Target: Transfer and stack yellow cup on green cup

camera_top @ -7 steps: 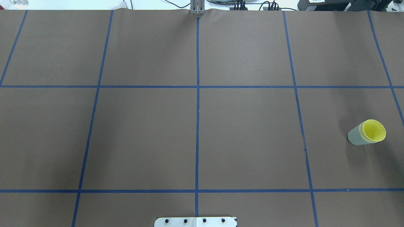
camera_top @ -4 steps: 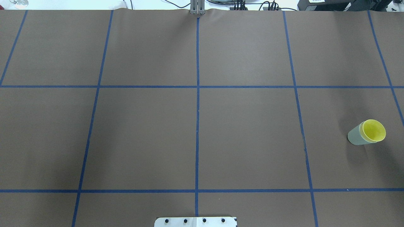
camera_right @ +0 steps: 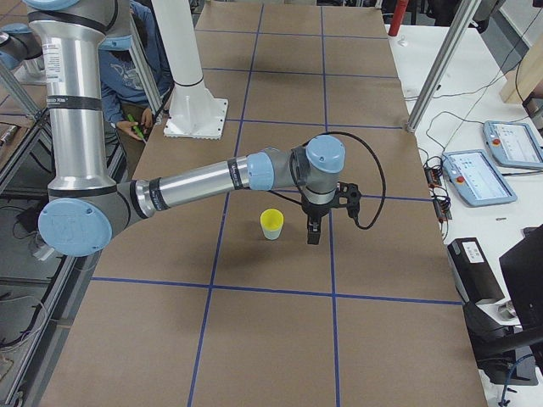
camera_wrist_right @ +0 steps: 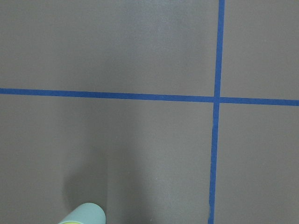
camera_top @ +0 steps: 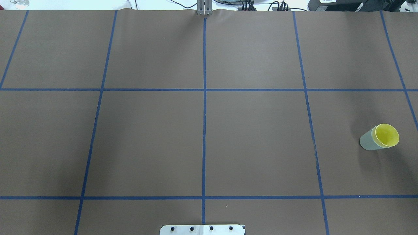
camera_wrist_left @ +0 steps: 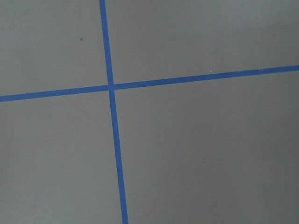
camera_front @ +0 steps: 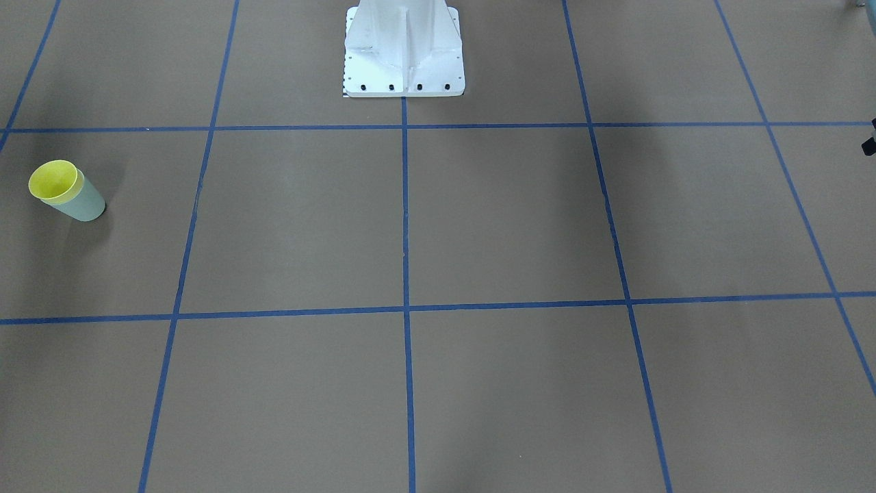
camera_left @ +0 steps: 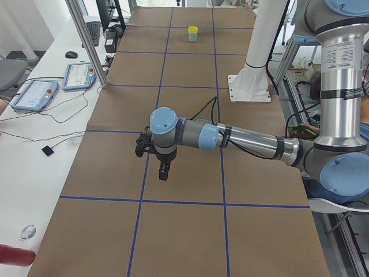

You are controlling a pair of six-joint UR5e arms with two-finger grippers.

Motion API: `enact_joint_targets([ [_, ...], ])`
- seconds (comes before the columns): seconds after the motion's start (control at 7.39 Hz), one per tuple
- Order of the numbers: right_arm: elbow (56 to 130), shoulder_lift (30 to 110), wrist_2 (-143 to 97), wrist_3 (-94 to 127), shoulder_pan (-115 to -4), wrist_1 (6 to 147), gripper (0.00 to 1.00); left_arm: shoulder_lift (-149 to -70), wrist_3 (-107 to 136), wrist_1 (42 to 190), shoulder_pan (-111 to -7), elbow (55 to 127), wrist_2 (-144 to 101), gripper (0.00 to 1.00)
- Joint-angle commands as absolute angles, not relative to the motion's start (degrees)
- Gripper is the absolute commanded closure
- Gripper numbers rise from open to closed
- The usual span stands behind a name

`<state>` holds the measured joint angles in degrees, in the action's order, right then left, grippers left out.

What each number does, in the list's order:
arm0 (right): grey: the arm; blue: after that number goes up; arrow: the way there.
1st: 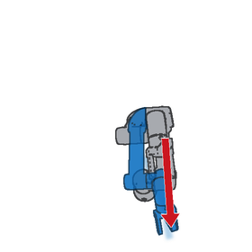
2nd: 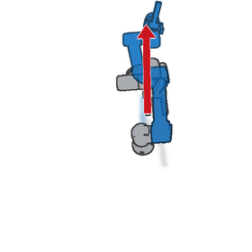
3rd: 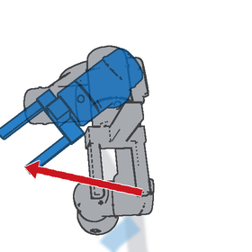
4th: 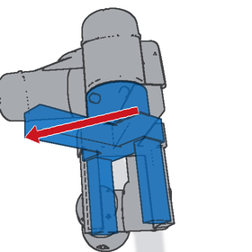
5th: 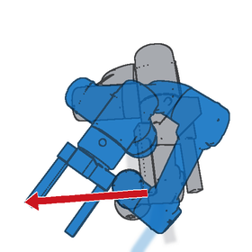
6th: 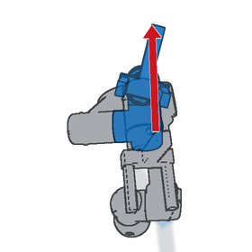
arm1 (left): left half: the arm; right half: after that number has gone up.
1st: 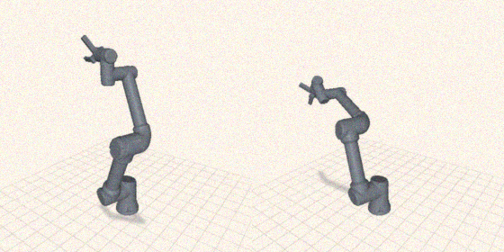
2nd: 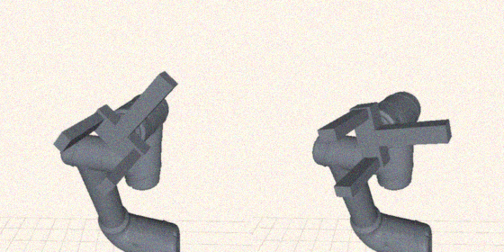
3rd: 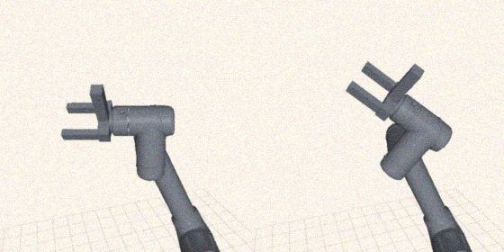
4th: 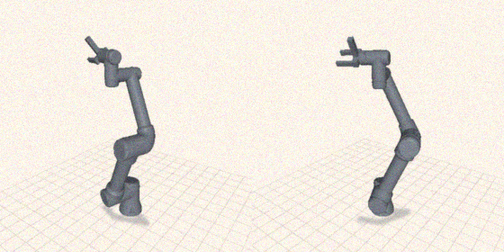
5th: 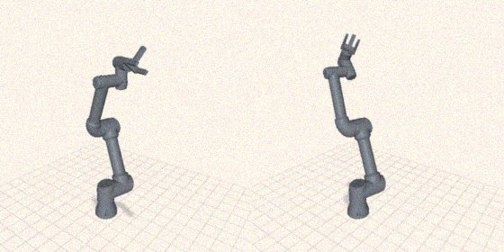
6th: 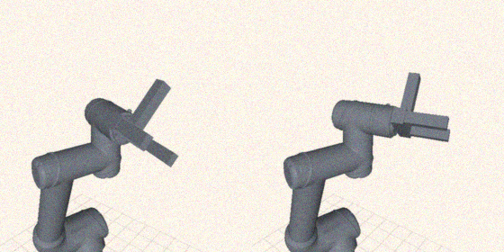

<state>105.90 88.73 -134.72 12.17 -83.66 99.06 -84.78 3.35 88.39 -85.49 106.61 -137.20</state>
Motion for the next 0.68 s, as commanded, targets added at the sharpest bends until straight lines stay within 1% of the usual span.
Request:
enact_joint_targets([
  [0.0,106.0,88.9,-135.1,13.1,-83.6,99.1,0.00,-84.7,3.3,88.5,-85.5,106.6,-138.3,0.00],
  [0.54,106.9,89.1,-137.9,12.9,-83.6,99.1,0.00,-84.9,3.4,88.4,-85.5,106.7,-141.6,0.00],
])
